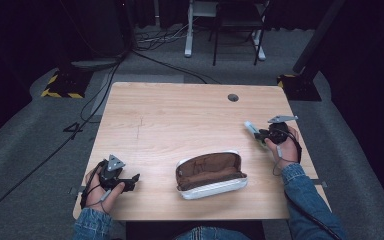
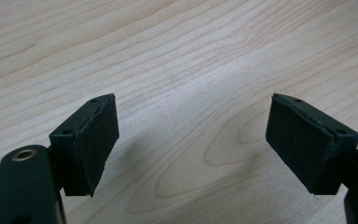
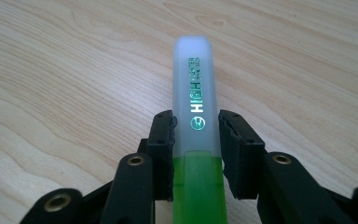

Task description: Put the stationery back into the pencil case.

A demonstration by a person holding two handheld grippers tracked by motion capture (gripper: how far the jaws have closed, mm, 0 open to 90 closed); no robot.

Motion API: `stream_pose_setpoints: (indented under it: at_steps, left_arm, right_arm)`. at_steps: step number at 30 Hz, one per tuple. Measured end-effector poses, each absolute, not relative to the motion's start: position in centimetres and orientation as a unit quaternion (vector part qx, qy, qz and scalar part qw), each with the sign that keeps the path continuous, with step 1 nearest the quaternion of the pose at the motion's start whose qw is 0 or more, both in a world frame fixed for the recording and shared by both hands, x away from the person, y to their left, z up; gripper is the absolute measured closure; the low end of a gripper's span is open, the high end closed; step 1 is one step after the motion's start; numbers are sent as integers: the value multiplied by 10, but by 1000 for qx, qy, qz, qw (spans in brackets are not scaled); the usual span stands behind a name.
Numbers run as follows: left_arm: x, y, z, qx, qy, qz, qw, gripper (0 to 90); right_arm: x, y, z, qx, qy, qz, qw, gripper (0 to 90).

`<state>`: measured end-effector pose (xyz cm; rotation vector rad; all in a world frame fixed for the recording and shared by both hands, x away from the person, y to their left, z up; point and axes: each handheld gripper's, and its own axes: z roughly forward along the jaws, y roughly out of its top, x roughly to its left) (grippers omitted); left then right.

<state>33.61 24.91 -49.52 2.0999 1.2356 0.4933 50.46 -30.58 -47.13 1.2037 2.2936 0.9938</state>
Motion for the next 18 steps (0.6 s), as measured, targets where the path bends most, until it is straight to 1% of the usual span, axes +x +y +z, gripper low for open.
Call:
stream_pose_setpoints:
  at_steps: [10,18]
  left_arm:
    - [338,248,-499,801,483,179,305,165]
    - [339,249,-502,798,483,176,313,159]
  right_arm:
    - [497,-303,-451,426,812,355,183,666]
    - [492,-296,-435,427,809,362,180,666]
